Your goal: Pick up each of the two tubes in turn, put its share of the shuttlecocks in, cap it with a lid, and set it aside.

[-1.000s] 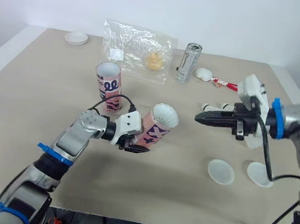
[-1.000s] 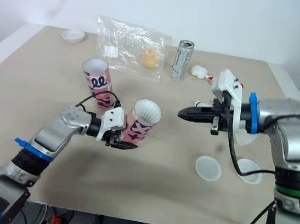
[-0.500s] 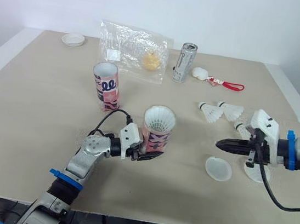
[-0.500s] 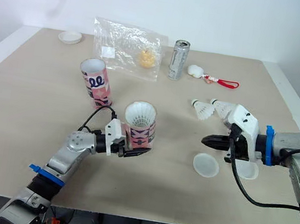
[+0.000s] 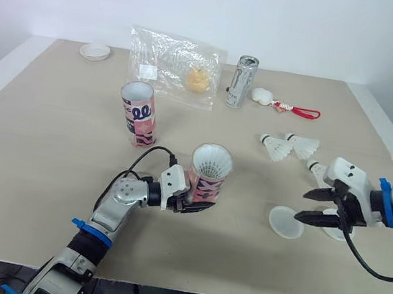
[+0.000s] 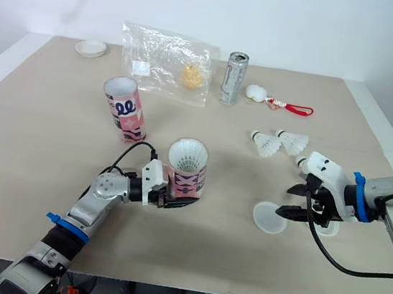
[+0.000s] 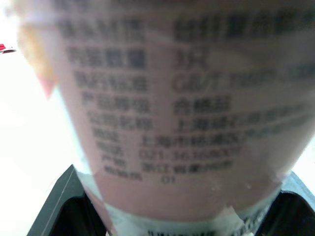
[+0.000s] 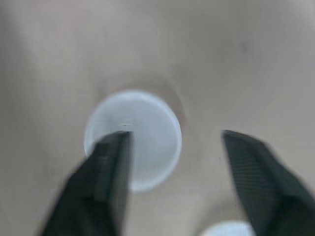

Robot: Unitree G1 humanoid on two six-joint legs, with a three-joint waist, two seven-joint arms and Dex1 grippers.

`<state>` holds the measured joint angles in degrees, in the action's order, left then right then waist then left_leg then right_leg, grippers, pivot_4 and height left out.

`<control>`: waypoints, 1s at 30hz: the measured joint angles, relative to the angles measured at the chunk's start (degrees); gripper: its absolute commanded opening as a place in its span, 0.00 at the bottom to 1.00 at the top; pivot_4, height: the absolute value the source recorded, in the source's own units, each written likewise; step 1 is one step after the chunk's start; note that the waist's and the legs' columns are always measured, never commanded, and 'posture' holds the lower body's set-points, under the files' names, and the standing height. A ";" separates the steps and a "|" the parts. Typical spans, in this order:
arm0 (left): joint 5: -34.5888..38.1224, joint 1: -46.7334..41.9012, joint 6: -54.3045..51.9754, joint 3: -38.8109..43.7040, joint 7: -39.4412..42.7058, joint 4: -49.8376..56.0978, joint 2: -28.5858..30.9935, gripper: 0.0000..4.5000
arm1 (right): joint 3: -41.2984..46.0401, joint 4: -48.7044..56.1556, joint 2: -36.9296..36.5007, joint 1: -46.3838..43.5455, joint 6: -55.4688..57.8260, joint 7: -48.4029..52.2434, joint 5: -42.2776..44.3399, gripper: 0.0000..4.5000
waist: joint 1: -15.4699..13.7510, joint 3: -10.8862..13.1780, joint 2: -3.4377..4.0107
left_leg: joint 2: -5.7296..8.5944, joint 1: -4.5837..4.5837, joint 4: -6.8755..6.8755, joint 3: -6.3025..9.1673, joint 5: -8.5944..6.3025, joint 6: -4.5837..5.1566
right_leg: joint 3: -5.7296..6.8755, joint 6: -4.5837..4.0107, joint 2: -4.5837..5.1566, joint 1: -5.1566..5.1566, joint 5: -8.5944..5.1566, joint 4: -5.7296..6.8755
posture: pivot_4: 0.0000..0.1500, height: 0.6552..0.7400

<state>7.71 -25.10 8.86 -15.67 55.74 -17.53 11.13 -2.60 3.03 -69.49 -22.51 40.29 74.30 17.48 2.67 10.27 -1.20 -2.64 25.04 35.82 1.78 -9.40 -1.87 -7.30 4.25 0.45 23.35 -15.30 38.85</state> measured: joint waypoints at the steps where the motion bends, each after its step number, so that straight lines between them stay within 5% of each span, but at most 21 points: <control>1: 0.01 -0.02 0.07 0.00 0.14 -0.13 0.03 0.67 | -0.40 -0.41 0.00 -0.76 0.02 0.36 -0.31 0.98 | 0.00 -0.01 0.01 | 0.00 -0.01 0.00 0.00 0.00 0.00 | 0.00 0.00 0.00 0.00 0.00 0.00 | 1.00 1.00; 21: 0.00 -0.55 -0.32 0.00 0.75 -0.76 -0.12 0.67 | -7.31 -0.97 3.95 -4.51 4.07 -1.21 -3.39 0.98 | 0.00 -0.02 0.03 | 0.00 -0.02 0.01 0.01 0.00 0.00 | 0.01 0.01 0.00 -0.02 0.01 0.00 | 1.00 1.00; 24: -0.08 -0.55 -0.32 -0.01 0.61 -0.76 -0.07 0.67 | -8.87 -1.33 4.56 -4.53 3.50 -1.68 -4.57 0.80 | 0.01 -0.02 0.03 | 0.00 -0.02 0.00 0.01 0.00 0.00 | 0.01 0.01 0.00 -0.01 0.01 0.00 | 1.00 1.00; 30: -0.35 -0.53 -0.32 -0.12 0.29 -0.70 -0.06 0.67 | -10.18 -2.16 4.80 -4.65 1.60 -1.97 -7.13 0.14 | 0.00 -0.04 0.05 | 0.00 -0.03 0.00 0.02 0.00 0.00 | 0.02 0.01 -0.01 -0.03 0.01 0.00 | 1.00 1.00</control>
<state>7.36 -25.63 8.54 -15.79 56.03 -18.23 11.07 -12.78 0.88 -64.69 -27.16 41.89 72.33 10.35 2.67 10.23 -1.15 -2.64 25.01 35.83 1.80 -9.40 -1.87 -7.28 4.26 0.44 23.33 -15.29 38.85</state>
